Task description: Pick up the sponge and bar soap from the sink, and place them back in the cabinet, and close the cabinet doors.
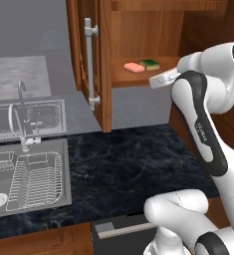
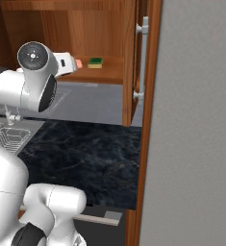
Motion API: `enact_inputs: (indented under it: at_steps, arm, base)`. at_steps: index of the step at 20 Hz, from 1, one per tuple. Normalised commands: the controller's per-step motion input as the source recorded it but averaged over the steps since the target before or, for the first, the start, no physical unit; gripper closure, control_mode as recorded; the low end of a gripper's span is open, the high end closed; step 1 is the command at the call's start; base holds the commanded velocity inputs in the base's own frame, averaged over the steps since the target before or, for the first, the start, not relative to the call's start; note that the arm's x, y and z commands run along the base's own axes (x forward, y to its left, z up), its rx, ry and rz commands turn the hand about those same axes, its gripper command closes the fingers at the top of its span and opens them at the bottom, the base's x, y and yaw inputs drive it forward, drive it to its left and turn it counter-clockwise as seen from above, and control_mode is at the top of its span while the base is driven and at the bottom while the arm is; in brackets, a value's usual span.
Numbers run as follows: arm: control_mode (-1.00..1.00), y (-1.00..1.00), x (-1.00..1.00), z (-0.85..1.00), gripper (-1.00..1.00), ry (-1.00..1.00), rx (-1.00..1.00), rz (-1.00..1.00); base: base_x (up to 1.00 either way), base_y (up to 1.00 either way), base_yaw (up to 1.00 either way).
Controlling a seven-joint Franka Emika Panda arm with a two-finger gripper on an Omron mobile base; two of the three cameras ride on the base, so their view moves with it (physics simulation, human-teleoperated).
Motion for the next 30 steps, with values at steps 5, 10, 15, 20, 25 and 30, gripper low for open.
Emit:
enact_inputs:
  at_steps: [5,10,15,20,25,30]
  arm:
    - [-1.00,-0.01,-0.22,0.00,-1.00,0.00,0.00,0.00]
    - [-1.00,0.00,-0.25,0.02,-1.00,0.00,0.00,0.00]
    - [-1.00,0.00,-0.33,0.03,-1.00,0.00,0.00,0.00]
    - [-1.00,-0.05,-0.35,0.02,-1.00,-0.02,0.00,-0.01]
    - [-1.00,-0.12,-0.32,0.00,-1.00,-0.04,0.00,0.00]
    - [-1.00,-0.02,-0.30,0.00,-1.00,-0.04,0.00,0.00]
  base:
    - [0.00,0.00,0.00]
    - [0.00,0.00,0.00]
    - [0.00,0.00,0.00]
    - [0.00,0.00,0.00]
    - [0.00,0.00,0.00]
    - [0.00,0.00,0.00]
